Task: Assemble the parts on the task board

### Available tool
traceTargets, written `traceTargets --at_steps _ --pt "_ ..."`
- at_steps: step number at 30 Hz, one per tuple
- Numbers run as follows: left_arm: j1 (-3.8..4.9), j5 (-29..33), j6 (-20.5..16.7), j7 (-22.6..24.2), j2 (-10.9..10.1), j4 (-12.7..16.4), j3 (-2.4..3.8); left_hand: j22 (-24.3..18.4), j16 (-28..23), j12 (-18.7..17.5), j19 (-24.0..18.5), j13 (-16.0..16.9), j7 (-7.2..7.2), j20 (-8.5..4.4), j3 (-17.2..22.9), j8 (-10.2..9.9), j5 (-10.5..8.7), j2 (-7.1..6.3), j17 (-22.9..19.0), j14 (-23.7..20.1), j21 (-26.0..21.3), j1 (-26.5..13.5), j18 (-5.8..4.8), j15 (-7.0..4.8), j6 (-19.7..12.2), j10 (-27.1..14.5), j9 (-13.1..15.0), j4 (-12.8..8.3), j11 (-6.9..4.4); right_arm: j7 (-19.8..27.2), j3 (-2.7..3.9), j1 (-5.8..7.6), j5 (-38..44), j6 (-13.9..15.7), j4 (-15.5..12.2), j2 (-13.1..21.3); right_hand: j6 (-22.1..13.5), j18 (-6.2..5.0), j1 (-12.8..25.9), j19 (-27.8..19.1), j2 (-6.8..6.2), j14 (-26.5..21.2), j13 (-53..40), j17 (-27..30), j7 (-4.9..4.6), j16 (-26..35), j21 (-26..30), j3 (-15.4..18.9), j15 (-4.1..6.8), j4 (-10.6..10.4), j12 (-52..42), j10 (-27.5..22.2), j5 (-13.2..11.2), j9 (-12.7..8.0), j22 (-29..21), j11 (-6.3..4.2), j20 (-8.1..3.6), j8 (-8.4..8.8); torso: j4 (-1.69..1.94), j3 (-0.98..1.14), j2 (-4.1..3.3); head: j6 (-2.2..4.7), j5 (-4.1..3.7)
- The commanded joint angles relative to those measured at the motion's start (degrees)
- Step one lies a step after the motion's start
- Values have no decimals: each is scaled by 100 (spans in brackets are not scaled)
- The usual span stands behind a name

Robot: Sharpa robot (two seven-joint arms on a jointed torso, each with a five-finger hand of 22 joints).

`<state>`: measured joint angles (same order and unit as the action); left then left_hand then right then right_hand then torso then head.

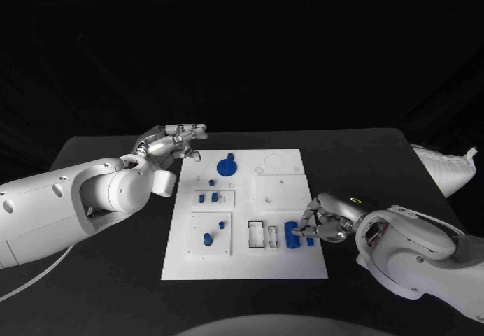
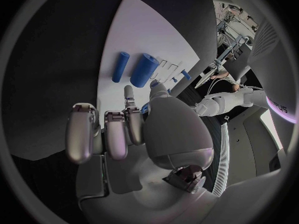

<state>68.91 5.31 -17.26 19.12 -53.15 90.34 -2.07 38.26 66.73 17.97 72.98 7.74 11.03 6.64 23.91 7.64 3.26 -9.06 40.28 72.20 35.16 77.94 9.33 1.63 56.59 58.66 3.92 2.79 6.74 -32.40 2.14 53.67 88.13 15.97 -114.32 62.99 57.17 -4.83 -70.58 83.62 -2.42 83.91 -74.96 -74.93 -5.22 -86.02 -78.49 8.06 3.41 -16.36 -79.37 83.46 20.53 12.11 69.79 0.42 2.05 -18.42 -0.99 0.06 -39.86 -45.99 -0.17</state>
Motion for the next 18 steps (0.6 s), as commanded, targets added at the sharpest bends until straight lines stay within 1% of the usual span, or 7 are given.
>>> traceTargets --at_steps 1,3,5,12,18 --pt "-1 10 74 54 -1 6 3 -7 37 14 -1 7 2 35 -26 28 24 31 1 -27 -22 16 109 -7 -50 -56 -1 -13 -1 -107 -1 -23 303 -77 21 -63 -39 98 -20 77 -53 488 -286 -834 17 -38 -49 43 31 7 8 -27 -42 20 46 2 -2 -44 20 -3 -6 -11 -13" --pt "-1 10 70 56 -3 4 3 -7 37 14 -1 7 2 35 -26 28 24 31 1 -27 -22 16 109 -7 -50 -56 -1 -13 -1 -108 -1 -29 342 -93 35 -91 -41 101 -25 80 -52 490 -296 -845 17 -44 -58 46 31 8 2 -23 -51 25 61 2 -1 -47 27 -13 -5 -24 -13" --pt "-1 10 70 57 -5 3 3 -7 37 14 -1 7 2 35 -26 28 24 31 1 -27 -22 16 109 -7 -50 -56 -1 -13 -1 -109 -1 -34 377 -113 52 -120 -42 102 -26 81 -52 490 -297 -847 17 -45 -59 46 31 8 1 -22 -53 26 64 2 -1 -48 27 -17 -3 -30 -12" --pt "-2 10 76 59 -6 -3 3 -7 37 14 -1 7 2 35 -26 28 24 31 1 -27 -22 16 109 -7 -50 -56 -1 -13 -1 -127 -1 -65 453 -330 154 -240 -51 107 -81 86 -32 494 -316 -873 17 -61 -78 45 29 19 -4 -18 -38 51 94 2 1 -67 36 -14 -4 -44 -13" --pt "-2 10 83 54 -12 -3 3 -7 37 14 -1 7 2 35 -26 28 24 31 1 -27 -22 16 109 -7 -50 -56 -1 -13 -1 -151 -1 -126 542 -497 245 -339 -51 106 -64 82 -10 492 -313 -868 18 -58 -79 62 28 -3 8 -25 -69 73 93 3 2 -86 58 -21 0 -68 -18"
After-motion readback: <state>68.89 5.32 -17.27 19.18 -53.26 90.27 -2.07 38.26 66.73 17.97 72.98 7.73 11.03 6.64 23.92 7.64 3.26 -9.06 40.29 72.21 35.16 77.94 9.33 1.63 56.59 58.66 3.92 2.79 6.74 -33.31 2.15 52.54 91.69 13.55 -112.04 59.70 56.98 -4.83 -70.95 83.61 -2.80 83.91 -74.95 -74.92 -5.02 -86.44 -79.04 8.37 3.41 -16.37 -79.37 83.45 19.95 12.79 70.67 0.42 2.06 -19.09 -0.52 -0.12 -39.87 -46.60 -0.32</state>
